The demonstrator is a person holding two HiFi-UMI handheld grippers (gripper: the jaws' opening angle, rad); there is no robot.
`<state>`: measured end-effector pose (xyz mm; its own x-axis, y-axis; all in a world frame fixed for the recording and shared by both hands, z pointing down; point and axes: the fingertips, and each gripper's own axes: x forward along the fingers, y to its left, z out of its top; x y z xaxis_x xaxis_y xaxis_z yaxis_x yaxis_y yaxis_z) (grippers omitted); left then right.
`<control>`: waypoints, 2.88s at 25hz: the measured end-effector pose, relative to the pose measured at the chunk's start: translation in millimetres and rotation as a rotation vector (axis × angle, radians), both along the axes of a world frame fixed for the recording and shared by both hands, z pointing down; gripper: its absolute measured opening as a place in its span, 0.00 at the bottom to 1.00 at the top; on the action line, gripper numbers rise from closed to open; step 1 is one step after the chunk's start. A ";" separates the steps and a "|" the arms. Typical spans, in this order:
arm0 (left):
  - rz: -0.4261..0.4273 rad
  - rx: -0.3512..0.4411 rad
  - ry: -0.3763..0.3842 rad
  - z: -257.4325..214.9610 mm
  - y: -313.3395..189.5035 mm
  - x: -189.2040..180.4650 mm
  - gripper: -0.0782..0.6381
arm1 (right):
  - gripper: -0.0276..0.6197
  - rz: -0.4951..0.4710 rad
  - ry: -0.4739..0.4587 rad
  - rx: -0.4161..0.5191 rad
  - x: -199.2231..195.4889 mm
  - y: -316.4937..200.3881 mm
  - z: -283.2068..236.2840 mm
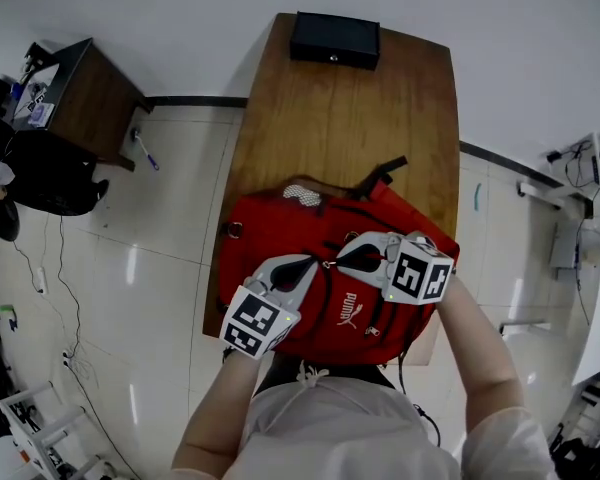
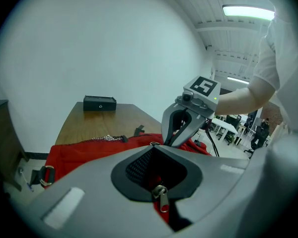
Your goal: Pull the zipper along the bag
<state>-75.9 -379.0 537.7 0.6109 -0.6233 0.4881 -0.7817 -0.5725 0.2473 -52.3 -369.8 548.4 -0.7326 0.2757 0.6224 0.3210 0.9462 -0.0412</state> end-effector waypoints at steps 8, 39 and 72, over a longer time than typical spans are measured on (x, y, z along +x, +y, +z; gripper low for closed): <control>0.077 0.004 -0.098 13.8 2.6 6.6 0.12 | 0.06 0.196 0.027 0.011 20.5 18.8 7.1; 0.216 0.068 -0.031 19.1 17.1 8.3 0.12 | 0.06 0.441 0.181 -0.162 5.8 191.3 53.2; 0.086 0.445 0.236 -167.6 204.8 -18.6 0.12 | 0.05 1.067 -0.428 -0.099 65.3 211.6 -87.5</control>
